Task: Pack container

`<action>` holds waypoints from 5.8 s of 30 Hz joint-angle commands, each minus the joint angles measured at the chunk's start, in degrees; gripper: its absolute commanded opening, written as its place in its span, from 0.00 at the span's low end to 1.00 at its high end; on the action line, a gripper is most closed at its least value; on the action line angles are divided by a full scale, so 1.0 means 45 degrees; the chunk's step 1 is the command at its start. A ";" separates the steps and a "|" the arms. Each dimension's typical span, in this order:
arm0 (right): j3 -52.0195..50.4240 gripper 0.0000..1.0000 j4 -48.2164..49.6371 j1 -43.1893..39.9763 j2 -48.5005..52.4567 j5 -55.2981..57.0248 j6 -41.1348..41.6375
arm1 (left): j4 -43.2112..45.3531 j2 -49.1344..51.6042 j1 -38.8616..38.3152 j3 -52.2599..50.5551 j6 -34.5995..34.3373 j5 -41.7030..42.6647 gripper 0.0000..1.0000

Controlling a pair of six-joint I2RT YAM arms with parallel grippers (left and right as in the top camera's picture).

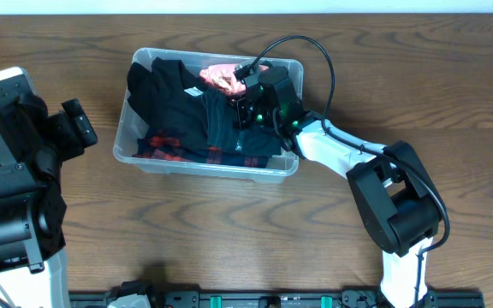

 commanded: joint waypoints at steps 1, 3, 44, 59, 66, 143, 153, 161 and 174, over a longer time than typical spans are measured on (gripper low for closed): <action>-0.0369 0.01 -0.1054 0.0194 -0.0097 0.0287 -0.0160 | -0.0034 0.0005 0.0078 -0.0024 -0.0155 -0.0155 0.98; -0.0359 0.01 -0.1724 0.0151 -0.1219 0.0282 -0.0738 | -0.0034 0.0005 0.0078 -0.0029 -0.0155 -0.0155 0.98; -0.0364 0.99 -0.9024 -0.7864 -1.0370 0.1423 -0.3084 | -0.0034 0.0005 0.0078 -0.0024 -0.0155 -0.0155 0.98; -0.0364 0.99 -1.0044 -0.8009 -1.0598 0.1627 -0.2006 | -0.0034 0.0005 0.0078 -0.0029 -0.0155 -0.0155 0.98; -0.0918 0.99 -1.0093 -0.8451 -1.3435 0.3201 -0.3060 | -0.0034 0.0005 0.0078 -0.0029 -0.0155 -0.0155 0.98; -1.5076 0.99 -0.7028 -0.7295 -2.6301 0.3415 -0.1413 | -0.0763 -0.1773 0.0024 -0.0495 -0.0165 0.0019 0.98; -1.5076 0.99 -0.7033 -0.7295 -2.6301 0.3415 -0.1413 | 0.1666 -0.7266 -0.0189 -0.6781 0.2142 0.3230 0.98; -1.5076 0.99 -0.7033 -0.7295 -2.6301 0.3415 -0.1413 | 0.4915 -1.0671 -0.0486 -1.1817 0.1705 0.4177 0.98; -1.5076 0.99 -0.7033 -0.7295 -2.6301 0.3415 -0.1413 | 0.5430 -1.2458 -0.1579 -1.4280 0.1603 0.4308 0.98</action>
